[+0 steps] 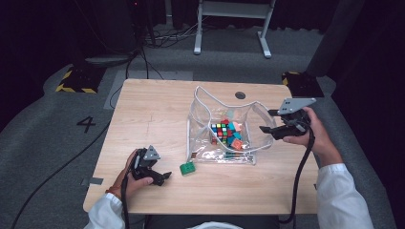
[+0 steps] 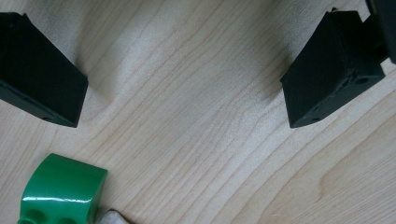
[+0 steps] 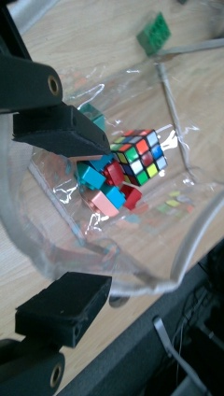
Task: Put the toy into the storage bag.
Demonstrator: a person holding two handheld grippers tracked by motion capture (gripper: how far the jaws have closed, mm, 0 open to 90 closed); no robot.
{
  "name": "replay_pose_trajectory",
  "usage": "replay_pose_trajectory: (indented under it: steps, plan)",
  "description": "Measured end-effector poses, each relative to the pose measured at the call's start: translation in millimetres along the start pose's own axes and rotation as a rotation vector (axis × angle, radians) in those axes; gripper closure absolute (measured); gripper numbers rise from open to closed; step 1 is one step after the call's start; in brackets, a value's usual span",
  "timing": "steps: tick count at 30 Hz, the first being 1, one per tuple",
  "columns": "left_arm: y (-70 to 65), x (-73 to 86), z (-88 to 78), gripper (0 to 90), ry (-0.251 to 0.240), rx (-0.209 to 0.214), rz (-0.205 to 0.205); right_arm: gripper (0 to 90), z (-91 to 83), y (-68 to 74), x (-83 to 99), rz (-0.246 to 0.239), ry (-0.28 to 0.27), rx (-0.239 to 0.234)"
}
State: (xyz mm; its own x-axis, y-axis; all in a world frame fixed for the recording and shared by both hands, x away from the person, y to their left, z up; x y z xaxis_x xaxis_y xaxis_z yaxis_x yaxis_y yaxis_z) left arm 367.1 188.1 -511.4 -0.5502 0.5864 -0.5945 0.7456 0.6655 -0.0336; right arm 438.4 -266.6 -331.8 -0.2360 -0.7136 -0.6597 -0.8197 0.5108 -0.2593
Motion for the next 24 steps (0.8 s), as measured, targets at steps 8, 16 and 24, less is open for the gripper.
replay_pose_trajectory:
  steps: [8, 16, 24]
  plan:
    - [0.0, 0.0, 0.1, 0.3, -0.001, 0.0, 0.001, 26.0, -29.5, 2.5, 21.1, 0.101, -0.076, 0.068]
    - [-0.1, 0.0, 0.1, 0.3, -0.001, 0.0, 0.0, 25.1, -45.7, 7.8, 55.3, 0.152, -0.131, 0.101]
    - [-0.1, 0.0, 0.0, 0.3, -0.001, -0.001, -0.001, 25.4, -36.4, 22.4, 89.4, 0.186, -0.131, 0.089]
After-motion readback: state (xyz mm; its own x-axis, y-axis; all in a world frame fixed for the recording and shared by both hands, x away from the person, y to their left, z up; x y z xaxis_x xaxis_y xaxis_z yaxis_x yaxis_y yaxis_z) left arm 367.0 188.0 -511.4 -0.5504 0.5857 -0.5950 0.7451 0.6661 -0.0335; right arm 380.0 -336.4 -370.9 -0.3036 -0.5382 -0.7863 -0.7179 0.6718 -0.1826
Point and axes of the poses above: each handheld gripper's, and its own axes: z roughly forward along the jaws, x roughly out of its underside, y roughly to its left, the point moved 1 cm from there along z, roughly forward along the jaws, and after that the axes turned 4 degrees about y, right-handed, at the moved point
